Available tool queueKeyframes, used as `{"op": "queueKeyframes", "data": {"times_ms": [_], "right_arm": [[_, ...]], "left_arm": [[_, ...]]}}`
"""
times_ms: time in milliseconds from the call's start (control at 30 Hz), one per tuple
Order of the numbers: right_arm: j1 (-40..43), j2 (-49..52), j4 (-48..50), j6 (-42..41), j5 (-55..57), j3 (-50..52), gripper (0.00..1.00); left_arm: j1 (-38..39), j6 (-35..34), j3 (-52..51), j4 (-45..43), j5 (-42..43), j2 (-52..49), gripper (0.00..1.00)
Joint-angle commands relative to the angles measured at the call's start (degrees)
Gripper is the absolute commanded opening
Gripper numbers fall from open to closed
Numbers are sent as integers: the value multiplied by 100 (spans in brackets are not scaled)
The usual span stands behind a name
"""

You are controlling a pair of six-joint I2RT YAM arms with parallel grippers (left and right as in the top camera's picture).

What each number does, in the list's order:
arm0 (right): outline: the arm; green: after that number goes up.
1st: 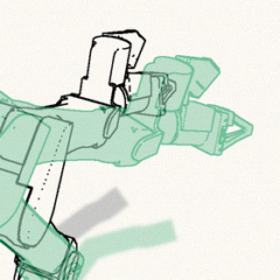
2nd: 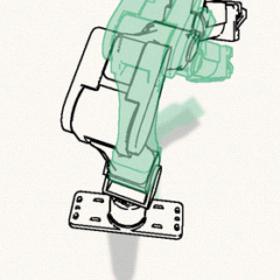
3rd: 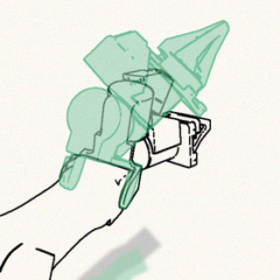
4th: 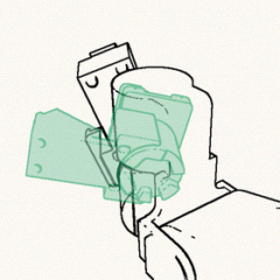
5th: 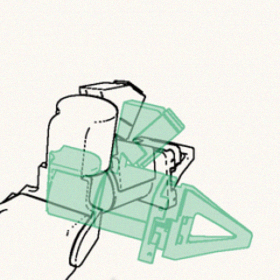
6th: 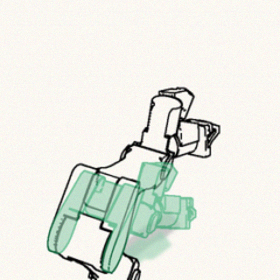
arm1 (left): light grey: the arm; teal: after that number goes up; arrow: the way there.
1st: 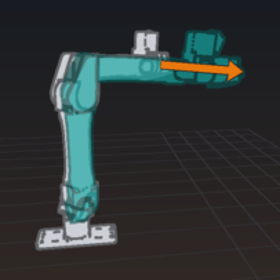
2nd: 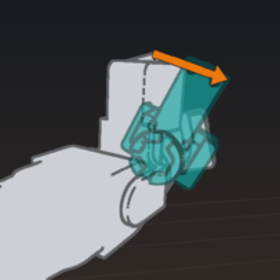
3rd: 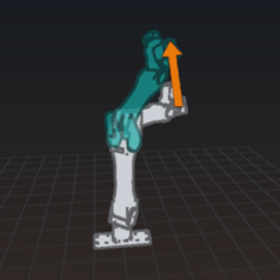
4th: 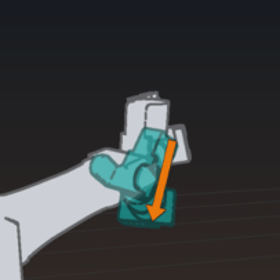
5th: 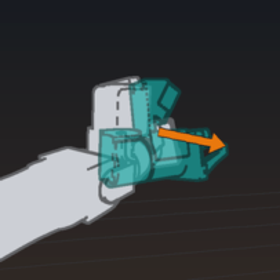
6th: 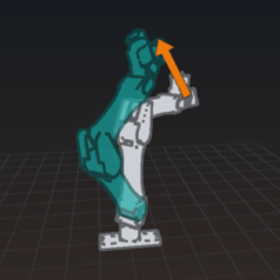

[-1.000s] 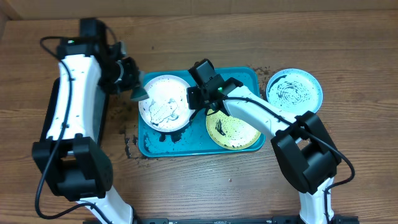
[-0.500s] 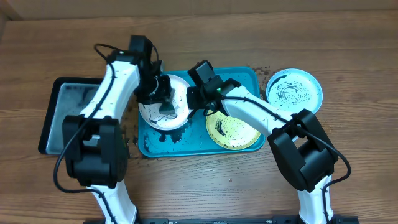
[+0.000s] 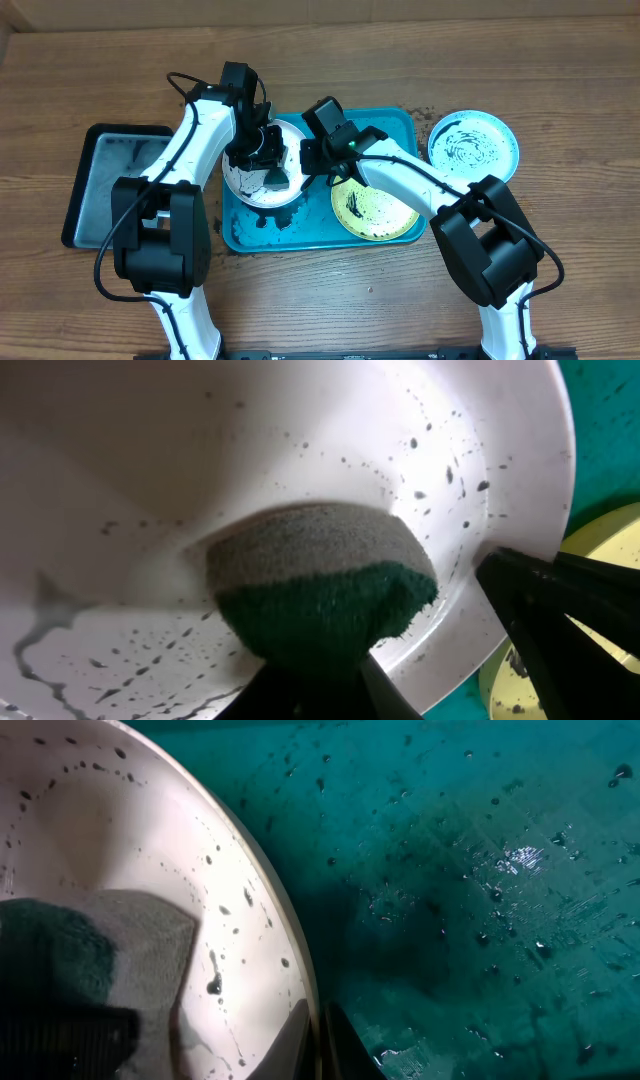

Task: Clean dirty plates on tray and stack at the side
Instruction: 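Scrub the white plate again with the sponge in the left gripper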

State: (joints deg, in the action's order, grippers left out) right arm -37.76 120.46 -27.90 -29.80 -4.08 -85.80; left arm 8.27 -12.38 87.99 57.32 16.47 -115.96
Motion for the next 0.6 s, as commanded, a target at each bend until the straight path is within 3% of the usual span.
{"op": "queueKeyframes", "data": {"times_ms": [0,167,333,567], "right_arm": [[-13,11,33,-46,-7,13,4],[-13,11,33,-46,-7,13,4],[-13,11,33,-46,-7,13,4],[-13,11,42,-46,-7,13,4]], "left_arm": [[22,37,-48,-17,-39,-92,26],[39,37,-52,-13,-39,-92,29],[39,37,-52,7,-37,-92,19],[44,37,-208,-46,-39,-94,17]]}}
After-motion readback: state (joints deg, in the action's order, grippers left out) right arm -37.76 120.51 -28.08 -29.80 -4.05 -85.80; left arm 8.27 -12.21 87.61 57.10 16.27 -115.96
